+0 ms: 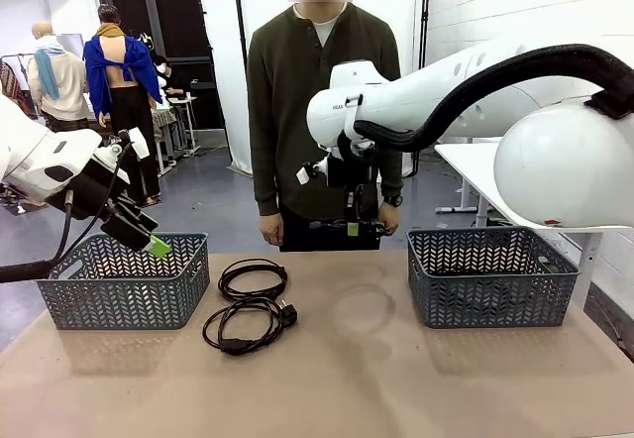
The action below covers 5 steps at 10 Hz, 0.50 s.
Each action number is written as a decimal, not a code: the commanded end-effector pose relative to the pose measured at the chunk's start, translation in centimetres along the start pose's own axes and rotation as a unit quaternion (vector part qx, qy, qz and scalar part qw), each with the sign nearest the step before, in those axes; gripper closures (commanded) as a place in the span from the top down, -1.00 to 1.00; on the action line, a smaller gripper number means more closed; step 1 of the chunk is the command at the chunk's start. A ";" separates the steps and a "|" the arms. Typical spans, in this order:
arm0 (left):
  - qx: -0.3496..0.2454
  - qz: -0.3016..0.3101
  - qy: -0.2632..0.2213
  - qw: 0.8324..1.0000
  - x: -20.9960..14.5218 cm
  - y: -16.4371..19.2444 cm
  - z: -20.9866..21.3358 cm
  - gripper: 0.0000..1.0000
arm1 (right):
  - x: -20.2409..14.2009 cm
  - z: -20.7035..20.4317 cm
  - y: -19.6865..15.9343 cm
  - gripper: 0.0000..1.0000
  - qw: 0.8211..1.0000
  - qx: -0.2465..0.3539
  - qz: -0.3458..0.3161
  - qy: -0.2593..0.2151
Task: Organize the cables according to human instructions.
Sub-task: Pick up a bundle of cables and place it in the basket indicated by the human.
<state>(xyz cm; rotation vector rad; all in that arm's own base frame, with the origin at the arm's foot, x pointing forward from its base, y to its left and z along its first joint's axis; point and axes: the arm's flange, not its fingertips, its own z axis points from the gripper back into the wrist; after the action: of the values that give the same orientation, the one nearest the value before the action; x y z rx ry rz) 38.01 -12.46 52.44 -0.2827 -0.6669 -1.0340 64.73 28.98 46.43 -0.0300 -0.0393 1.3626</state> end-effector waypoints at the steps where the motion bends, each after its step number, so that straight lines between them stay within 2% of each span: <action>1: -0.008 -0.002 -0.007 1.000 -0.3 0.2 -0.1 1.00 | 0.5 0.4 -0.1 -1.00 1.000 0.000 -0.003 -0.002; 5: -0.008 -0.002 -0.007 1.000 -0.3 0.2 -0.1 1.00 | 0.2 -0.1 0.1 -1.00 1.000 0.001 0.001 0.000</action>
<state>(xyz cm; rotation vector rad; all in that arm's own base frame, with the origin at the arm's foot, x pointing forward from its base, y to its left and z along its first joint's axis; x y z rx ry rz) 38.01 -12.46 52.44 -0.2827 -0.6669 -1.0340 64.67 29.17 46.28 -0.0284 -0.0373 1.3642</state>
